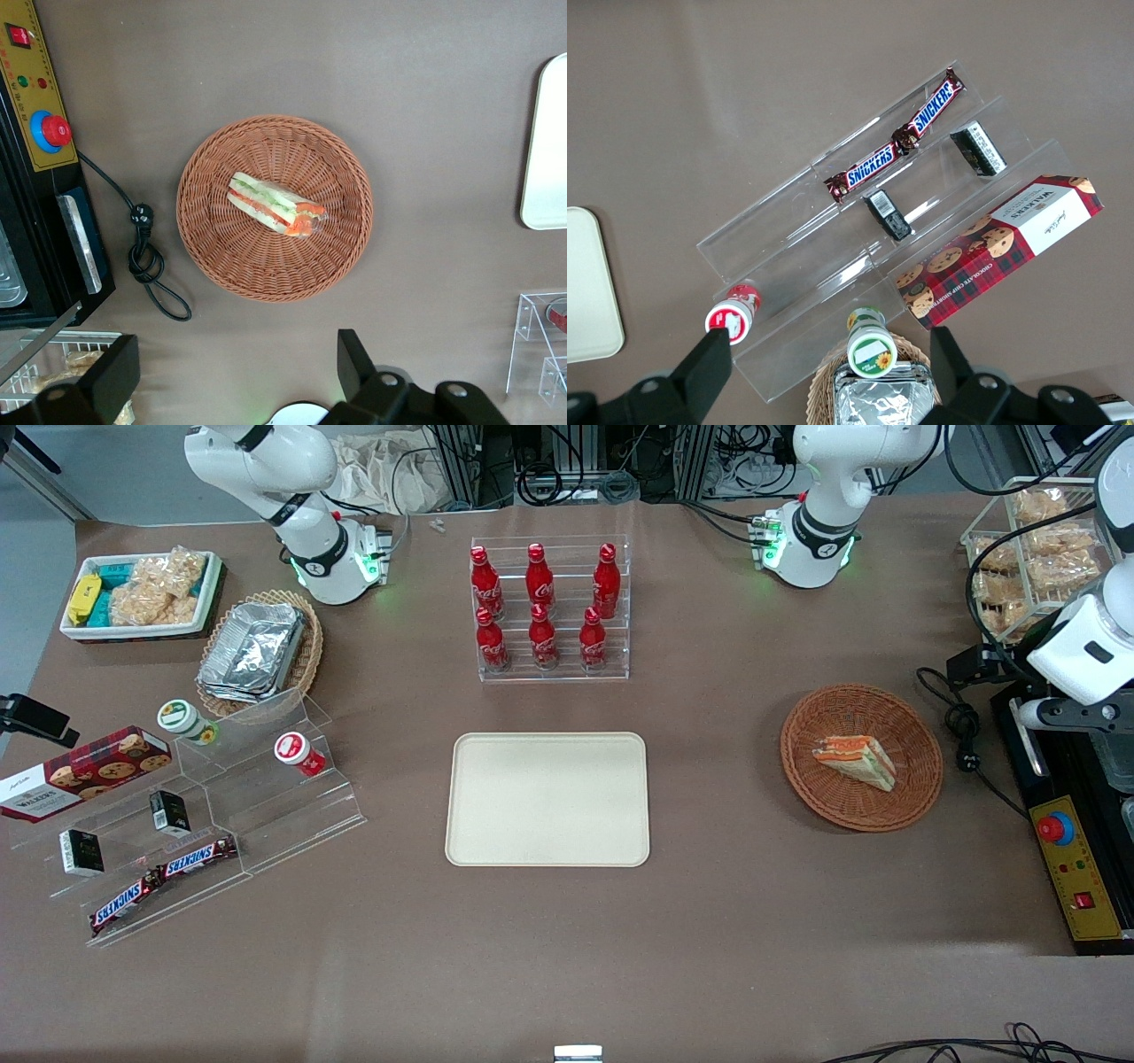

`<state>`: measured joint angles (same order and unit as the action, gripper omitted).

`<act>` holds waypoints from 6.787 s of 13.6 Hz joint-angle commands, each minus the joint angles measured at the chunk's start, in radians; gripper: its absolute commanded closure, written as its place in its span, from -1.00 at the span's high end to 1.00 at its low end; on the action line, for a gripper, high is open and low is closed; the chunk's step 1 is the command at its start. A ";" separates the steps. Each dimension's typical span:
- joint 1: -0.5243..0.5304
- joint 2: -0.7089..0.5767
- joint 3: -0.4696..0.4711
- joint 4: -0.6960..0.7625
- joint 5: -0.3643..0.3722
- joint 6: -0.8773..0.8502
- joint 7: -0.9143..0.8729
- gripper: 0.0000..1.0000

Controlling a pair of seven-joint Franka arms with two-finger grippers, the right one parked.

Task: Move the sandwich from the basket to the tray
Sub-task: 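Move the left gripper over the wrapped sandwich in the wicker basket, then lower the left gripper and close it on the wrapped sandwich, then lift the sandwich out of the basket with the left gripper, then carry the sandwich with the left gripper over the cream tray, then lower the sandwich onto the tray and open the left gripper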

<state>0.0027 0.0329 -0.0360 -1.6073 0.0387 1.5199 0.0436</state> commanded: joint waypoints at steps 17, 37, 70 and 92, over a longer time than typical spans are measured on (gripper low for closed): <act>0.002 -0.007 0.002 -0.345 -0.026 0.371 -1.131 1.00; 0.006 0.180 0.025 -0.660 -0.005 0.919 -1.397 1.00; -0.024 0.274 -0.468 0.086 -0.042 0.201 -0.852 -1.00; -0.251 0.777 -0.481 0.110 0.285 0.746 -1.070 0.99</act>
<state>-0.2432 0.7991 -0.5166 -1.5264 0.3018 2.2728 -1.0069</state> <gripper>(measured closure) 0.498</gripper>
